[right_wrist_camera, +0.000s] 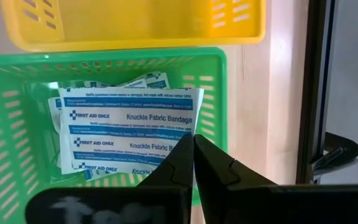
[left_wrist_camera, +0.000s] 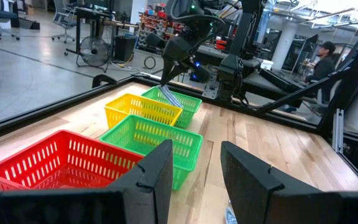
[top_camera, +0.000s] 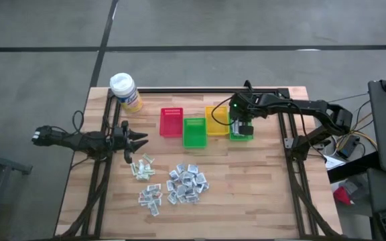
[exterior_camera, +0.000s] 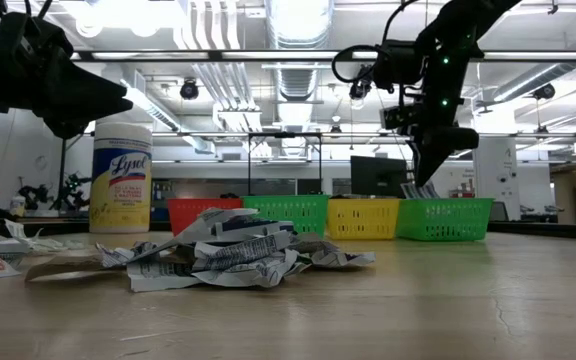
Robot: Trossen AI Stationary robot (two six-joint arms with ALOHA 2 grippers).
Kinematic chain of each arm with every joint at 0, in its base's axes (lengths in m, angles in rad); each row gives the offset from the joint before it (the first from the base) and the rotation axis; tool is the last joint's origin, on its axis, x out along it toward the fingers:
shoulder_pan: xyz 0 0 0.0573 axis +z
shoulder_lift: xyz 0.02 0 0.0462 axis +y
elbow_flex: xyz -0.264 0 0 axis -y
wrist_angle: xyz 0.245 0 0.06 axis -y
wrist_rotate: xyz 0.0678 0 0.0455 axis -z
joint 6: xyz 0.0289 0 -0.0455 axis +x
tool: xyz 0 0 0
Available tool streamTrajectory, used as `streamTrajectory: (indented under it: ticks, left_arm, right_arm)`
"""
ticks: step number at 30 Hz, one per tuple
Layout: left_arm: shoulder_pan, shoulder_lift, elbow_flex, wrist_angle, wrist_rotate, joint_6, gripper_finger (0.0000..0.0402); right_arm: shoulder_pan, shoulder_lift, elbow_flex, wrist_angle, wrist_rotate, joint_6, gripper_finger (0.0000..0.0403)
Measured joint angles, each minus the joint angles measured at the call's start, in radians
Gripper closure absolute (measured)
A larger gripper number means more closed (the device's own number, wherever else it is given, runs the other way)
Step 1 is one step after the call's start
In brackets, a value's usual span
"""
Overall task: Pick & Place First Aid Supplies
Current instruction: Put the blue bandage into the right green basket
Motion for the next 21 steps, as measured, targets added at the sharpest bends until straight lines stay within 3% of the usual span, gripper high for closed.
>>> streamTrajectory:
  ticks: [21]
  left_arm:
    - [0.000, 0.000, 0.000, 0.000, 0.000, 0.000, 0.0271]
  right_arm:
    - [0.000, 0.000, 0.006, -0.014, 0.000, -0.010, 0.0394]
